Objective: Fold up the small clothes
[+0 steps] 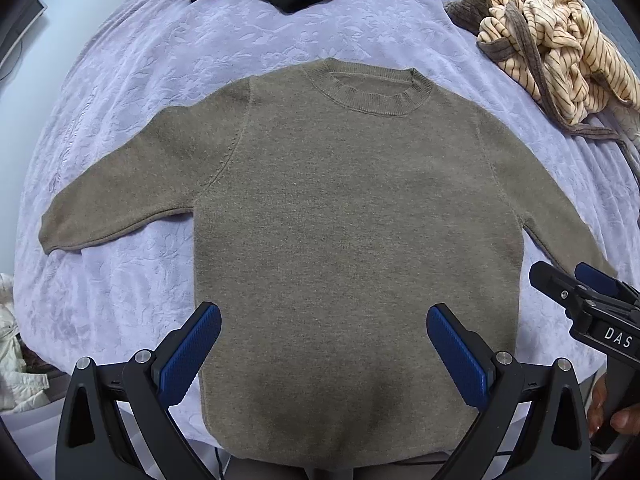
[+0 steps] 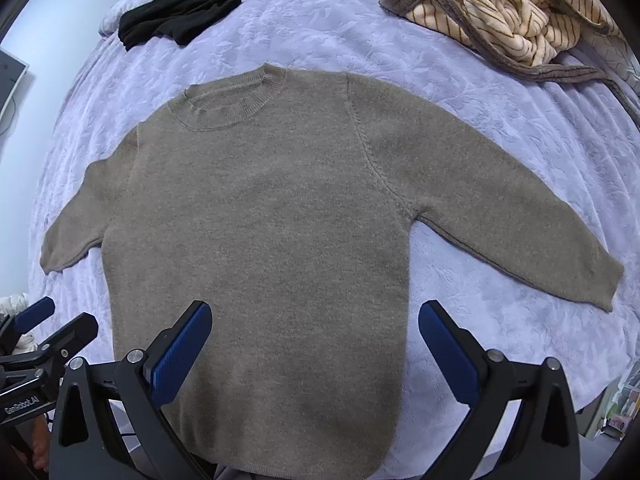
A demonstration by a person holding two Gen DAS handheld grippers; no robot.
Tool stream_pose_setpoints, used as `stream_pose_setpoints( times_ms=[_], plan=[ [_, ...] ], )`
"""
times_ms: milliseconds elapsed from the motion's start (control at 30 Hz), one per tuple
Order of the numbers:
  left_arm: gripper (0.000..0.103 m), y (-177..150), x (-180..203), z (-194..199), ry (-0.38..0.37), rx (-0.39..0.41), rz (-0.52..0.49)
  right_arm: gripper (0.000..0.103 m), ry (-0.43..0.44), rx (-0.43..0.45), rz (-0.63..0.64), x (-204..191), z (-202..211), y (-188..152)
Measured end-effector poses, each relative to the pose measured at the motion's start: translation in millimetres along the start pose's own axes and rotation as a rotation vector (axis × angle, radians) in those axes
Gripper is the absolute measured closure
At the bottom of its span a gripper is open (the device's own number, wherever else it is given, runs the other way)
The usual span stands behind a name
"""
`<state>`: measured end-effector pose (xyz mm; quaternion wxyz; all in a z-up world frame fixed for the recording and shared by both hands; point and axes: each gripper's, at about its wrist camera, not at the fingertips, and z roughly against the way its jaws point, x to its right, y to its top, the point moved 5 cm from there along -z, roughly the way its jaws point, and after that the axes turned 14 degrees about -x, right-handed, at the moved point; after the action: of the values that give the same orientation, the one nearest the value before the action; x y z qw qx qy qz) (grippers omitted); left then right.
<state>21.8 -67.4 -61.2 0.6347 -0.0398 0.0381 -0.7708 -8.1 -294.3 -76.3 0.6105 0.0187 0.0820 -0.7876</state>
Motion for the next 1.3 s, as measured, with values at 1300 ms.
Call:
stream_pose_setpoints(
  times_ms=[1300],
  plan=[
    [0.0,-27,16,24,0.114,0.04,0.075,0.0,0.043,-0.062,0.044,11,-18,-8]
  ],
)
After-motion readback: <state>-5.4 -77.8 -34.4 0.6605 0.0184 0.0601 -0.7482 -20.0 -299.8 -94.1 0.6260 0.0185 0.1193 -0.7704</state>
